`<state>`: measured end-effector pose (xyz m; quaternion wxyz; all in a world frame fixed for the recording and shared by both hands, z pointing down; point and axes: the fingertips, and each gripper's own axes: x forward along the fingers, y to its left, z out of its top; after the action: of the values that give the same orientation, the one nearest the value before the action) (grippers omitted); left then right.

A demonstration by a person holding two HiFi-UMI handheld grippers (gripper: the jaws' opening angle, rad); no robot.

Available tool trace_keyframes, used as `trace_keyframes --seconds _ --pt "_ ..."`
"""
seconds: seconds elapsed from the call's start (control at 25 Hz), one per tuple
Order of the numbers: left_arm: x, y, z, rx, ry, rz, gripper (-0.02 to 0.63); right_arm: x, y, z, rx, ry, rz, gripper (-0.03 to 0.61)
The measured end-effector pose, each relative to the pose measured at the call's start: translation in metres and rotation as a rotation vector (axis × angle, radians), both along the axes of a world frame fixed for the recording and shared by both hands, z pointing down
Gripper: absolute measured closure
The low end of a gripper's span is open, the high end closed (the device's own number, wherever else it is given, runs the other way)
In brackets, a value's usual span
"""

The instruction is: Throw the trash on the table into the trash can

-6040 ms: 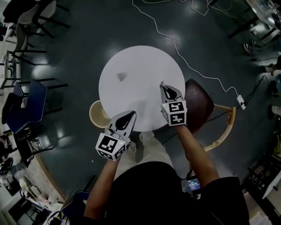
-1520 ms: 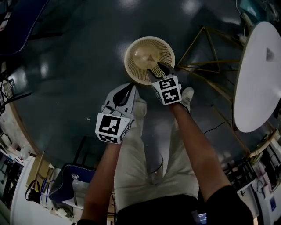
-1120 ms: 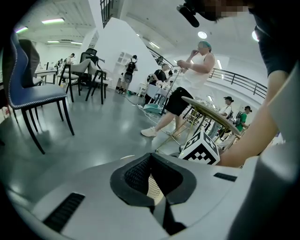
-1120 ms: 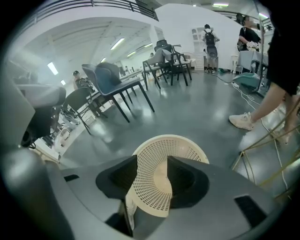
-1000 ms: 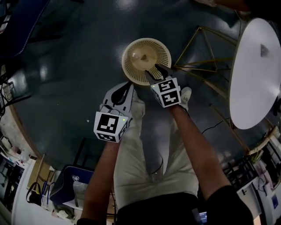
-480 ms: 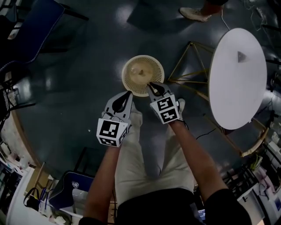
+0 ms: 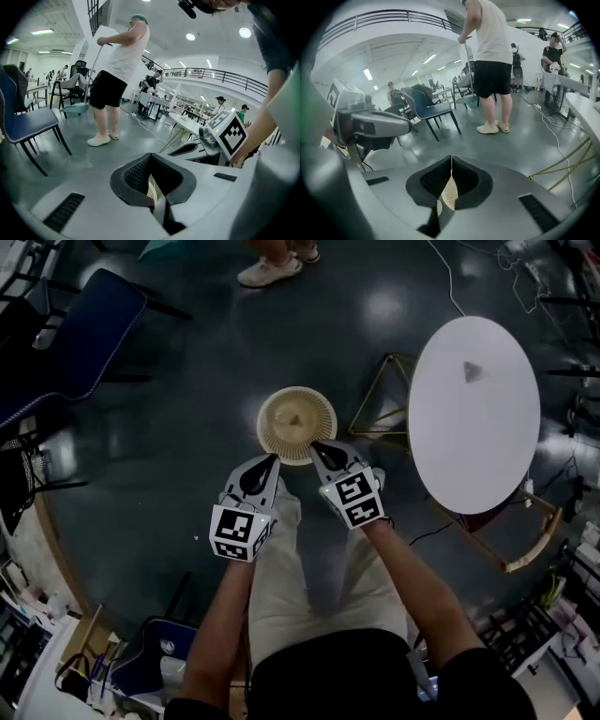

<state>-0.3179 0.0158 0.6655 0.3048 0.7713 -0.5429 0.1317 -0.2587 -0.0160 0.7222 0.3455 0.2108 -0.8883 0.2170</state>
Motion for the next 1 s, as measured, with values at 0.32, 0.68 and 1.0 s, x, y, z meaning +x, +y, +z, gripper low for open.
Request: trace_keyframes --seconds 0.32,0.68,1.0 --pt "0.035 -0.004 -0.058 0.011 0.026 0.051 0.598 0.024 -0.005 -0.079 0.022 -0.051 0.041 0.554" --pt "0.097 -0.024 -0.128 0.06 0.04 0.143 0.598 0.071 -0.02 -0.156 0.061 -0.094 0.096 0.555" --pt "0.139 -0.042 -0.165 0.104 0.044 0.153 0.598 0.117 -0.031 -0.191 0.094 -0.106 0.122 0.554"
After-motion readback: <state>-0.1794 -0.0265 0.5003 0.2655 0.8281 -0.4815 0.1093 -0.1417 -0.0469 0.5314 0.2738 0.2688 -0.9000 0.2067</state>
